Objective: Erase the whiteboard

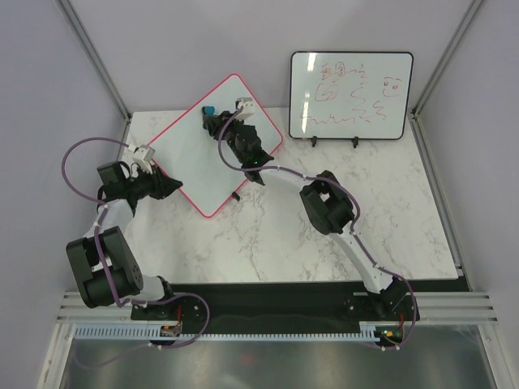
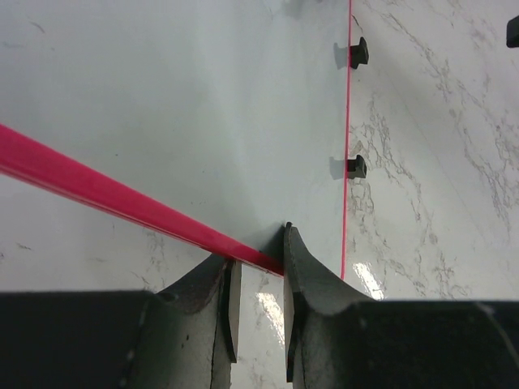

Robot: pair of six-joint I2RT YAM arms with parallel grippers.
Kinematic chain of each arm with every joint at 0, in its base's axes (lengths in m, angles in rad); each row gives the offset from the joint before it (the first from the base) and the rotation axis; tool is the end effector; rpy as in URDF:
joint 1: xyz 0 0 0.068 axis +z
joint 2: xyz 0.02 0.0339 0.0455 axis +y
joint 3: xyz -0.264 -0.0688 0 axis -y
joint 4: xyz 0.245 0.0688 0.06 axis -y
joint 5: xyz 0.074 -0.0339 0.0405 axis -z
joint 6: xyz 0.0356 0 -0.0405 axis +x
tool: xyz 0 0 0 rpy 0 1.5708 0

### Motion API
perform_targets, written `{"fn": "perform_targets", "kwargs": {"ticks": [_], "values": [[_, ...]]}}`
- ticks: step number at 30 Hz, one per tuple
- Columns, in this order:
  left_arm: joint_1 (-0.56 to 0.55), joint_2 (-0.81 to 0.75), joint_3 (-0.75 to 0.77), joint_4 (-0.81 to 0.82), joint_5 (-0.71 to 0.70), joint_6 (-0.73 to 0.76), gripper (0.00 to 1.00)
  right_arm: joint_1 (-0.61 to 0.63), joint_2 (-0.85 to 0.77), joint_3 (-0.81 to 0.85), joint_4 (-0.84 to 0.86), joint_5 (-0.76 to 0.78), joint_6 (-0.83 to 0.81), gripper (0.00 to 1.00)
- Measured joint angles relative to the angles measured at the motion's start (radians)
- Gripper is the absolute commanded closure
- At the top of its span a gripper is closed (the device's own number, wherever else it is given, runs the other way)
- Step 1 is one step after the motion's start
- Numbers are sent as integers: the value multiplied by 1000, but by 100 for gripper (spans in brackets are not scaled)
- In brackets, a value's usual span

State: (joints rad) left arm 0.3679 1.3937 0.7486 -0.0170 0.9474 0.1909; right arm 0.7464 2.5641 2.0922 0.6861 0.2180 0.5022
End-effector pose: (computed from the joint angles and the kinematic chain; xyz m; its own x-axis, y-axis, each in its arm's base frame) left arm 0.2717 0.0738 0.2157 -0.4897 -0.0700 -0.8691 0.4893 0.8029 -0.3404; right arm 0.4405 0.3970 0.2228 -0.1076 0.5406 -0.8344 -0.5202 0.6846 0.5107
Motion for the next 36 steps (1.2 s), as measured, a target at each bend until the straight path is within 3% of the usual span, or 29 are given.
{"fn": "perform_targets", "kwargs": {"ticks": [8, 18, 28, 36], "values": [[-1, -5, 0, 2, -2, 5, 98, 20, -164, -245, -69, -15, -18, 100], [-4, -12, 0, 10, 6, 19, 98, -205, -298, -583, -200, 11, 4, 100], [-6, -13, -1, 16, 8, 22, 98, -231, -455, -713, -283, 29, -59, 100], [-6, -13, -1, 17, 14, 30, 98, -289, -652, -741, -525, 156, -203, 100]]}}
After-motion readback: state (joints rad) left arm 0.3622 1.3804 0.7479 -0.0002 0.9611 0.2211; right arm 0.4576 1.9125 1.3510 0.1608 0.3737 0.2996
